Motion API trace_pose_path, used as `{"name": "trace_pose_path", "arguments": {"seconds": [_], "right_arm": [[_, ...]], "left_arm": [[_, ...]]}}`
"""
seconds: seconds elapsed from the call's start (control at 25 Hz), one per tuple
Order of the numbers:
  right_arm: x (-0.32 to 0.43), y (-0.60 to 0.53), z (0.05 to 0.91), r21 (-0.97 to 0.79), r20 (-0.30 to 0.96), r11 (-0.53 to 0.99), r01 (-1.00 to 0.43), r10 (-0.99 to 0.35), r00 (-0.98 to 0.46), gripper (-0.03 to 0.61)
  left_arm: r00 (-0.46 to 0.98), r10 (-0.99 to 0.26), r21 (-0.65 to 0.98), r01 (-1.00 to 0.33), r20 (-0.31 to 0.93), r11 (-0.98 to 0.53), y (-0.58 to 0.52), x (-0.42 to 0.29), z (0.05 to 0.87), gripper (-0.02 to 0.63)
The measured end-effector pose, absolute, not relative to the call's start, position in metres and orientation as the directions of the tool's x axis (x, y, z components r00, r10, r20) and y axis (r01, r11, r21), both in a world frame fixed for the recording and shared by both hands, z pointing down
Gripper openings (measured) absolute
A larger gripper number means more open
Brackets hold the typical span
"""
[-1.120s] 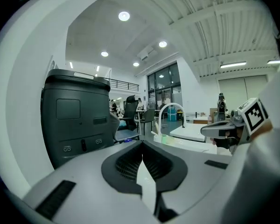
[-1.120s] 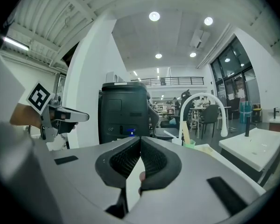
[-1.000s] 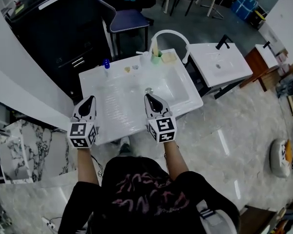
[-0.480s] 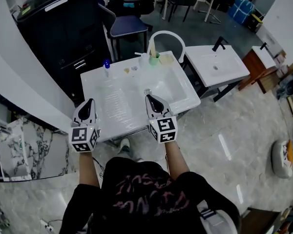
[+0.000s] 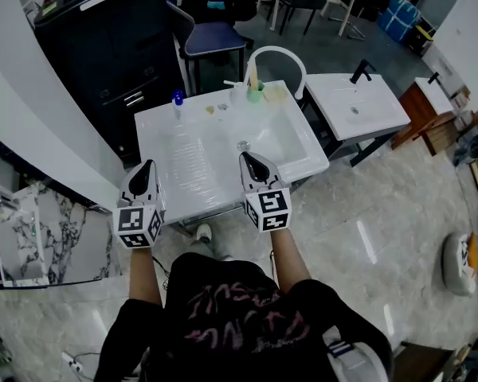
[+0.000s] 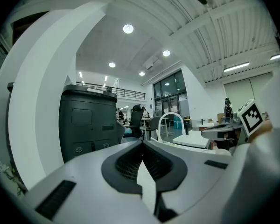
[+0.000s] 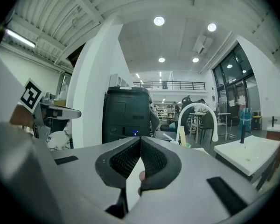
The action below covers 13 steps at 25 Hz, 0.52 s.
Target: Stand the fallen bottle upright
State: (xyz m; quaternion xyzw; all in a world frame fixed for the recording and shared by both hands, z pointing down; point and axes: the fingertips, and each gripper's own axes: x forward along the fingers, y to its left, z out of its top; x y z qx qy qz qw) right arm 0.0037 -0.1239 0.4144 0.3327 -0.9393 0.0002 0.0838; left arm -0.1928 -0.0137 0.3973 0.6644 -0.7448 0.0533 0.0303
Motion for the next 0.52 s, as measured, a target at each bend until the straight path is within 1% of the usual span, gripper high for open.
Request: {"name": "trace_pose_path", "arguments": {"seconds": [0.52], "right_arm": [[0.0012,-0.1275,0.4166,0.062,0.161,0.777,-0.627,-0.627,-0.762,0.012]], "left_arm": [[-0.109,-0.986,-0.062,-0.993,0.124,0.102,-0.0226,-0.1955,0.3958,0.015]]}}
